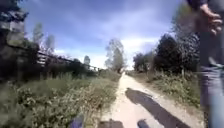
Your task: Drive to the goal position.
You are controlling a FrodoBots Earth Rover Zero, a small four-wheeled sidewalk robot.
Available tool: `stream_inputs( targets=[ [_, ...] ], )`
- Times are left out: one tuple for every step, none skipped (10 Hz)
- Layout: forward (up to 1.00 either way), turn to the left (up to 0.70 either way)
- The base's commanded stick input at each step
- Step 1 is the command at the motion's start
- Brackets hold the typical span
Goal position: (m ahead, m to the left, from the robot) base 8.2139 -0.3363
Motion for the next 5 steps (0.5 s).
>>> stream_inputs(
  targets=[
    [0.85,0.0],
    [0.84,-0.07],
    [0.84,-0.3],
    [0.84,-0.19],
    [0.84,-0.01]
  ],
)
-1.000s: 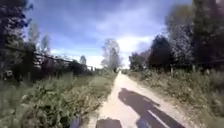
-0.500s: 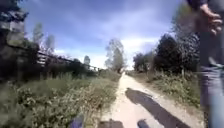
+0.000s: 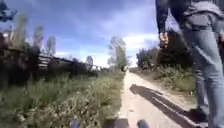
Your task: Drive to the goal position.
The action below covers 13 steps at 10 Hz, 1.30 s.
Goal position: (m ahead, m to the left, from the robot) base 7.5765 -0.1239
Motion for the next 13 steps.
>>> stream_inputs(
  targets=[
    [0.84,0.0],
    [0.84,0.0],
    [0.84,0.0],
    [0.84,0.0],
    [0.84,0.0],
    [0.84,0.0],
    [0.84,0.0],
    [0.84,0.0],
    [0.84,0.0],
    [0.84,0.0],
    [0.82,-0.33],
    [0.8,-0.32],
    [0.8,0.0]
  ],
)
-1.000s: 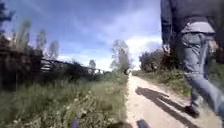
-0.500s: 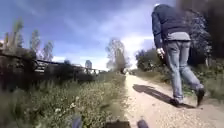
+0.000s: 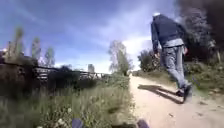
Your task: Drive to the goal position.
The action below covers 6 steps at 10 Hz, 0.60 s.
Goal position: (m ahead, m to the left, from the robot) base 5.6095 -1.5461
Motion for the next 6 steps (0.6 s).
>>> stream_inputs(
  targets=[
    [0.8,-0.31],
    [0.8,-0.13],
    [0.8,-0.05],
    [0.8,-0.25],
    [0.8,-0.12],
    [0.8,-0.15]
  ],
)
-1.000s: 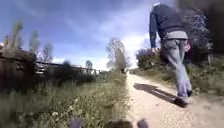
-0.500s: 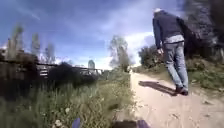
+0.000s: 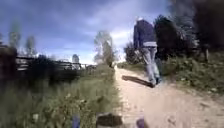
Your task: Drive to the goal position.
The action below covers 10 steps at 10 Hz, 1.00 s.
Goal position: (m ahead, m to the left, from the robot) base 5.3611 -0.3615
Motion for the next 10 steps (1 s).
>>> stream_inputs(
  targets=[
    [0.8,-0.05],
    [0.8,-0.2],
    [0.8,-0.27],
    [0.8,0.0],
    [0.78,0.0],
    [0.77,0.0],
    [0.55,0.0],
    [0.31,0.0],
    [0.79,0.0],
    [0.82,0.0]
  ],
)
